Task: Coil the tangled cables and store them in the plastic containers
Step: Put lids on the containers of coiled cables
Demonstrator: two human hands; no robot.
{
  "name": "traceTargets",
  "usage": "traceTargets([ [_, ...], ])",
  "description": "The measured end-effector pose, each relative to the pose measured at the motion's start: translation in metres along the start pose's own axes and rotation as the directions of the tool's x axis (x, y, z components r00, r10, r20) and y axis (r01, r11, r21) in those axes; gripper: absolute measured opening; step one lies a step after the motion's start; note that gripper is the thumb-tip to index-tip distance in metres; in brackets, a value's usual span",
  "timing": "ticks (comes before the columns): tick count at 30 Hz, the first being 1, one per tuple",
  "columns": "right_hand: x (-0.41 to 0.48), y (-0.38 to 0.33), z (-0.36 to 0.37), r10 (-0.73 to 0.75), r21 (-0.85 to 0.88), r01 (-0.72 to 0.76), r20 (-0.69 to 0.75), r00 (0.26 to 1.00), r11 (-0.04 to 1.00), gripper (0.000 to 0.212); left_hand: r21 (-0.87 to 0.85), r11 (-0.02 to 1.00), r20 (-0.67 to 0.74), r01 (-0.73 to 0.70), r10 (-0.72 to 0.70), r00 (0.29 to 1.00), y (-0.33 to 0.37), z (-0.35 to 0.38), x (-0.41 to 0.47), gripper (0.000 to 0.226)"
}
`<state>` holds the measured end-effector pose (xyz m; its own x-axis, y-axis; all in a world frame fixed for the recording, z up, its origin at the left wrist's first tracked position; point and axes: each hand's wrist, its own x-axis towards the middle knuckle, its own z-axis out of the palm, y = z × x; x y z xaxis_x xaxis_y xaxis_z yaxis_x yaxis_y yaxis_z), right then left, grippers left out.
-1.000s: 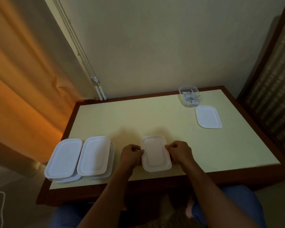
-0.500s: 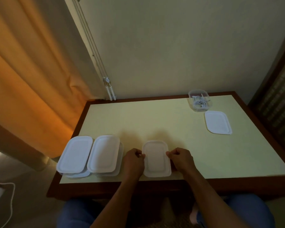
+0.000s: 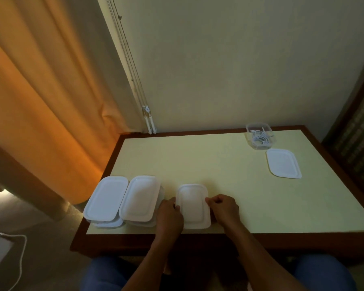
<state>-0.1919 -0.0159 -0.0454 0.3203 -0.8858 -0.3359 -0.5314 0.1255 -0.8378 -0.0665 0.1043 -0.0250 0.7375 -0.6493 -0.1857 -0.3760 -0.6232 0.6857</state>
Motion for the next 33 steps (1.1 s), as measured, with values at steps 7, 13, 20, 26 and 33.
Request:
traceTargets([
  [7,0.003,0.005,-0.033,-0.025,0.129,0.021,0.029,0.999,0.991,0.016,0.079,0.979,-0.137,-0.187,0.197,0.971,0.02,0.013,-0.004,0.037],
  [13,0.043,0.011,-0.096,-0.072,0.182,0.091,-0.107,0.992,0.979,0.008,-0.042,0.941,-0.139,-0.337,0.328,0.934,0.065,0.039,0.022,0.022],
  [20,0.108,0.009,-0.171,-0.072,0.189,0.123,-0.257,0.964,0.974,0.022,-0.202,0.941,0.059,-0.273,0.29,0.955,0.139,0.084,0.079,0.022],
  [26,0.185,0.008,-0.204,-0.103,0.104,0.147,-0.341,0.934,0.984,0.031,-0.316,0.937,0.162,-0.151,0.21,0.964,0.189,0.144,0.149,0.018],
  [33,0.28,-0.003,-0.209,-0.146,-0.033,0.145,-0.384,0.911,0.989,0.049,-0.398,0.917,0.249,0.014,0.094,0.964,0.225,0.206,0.225,0.035],
])
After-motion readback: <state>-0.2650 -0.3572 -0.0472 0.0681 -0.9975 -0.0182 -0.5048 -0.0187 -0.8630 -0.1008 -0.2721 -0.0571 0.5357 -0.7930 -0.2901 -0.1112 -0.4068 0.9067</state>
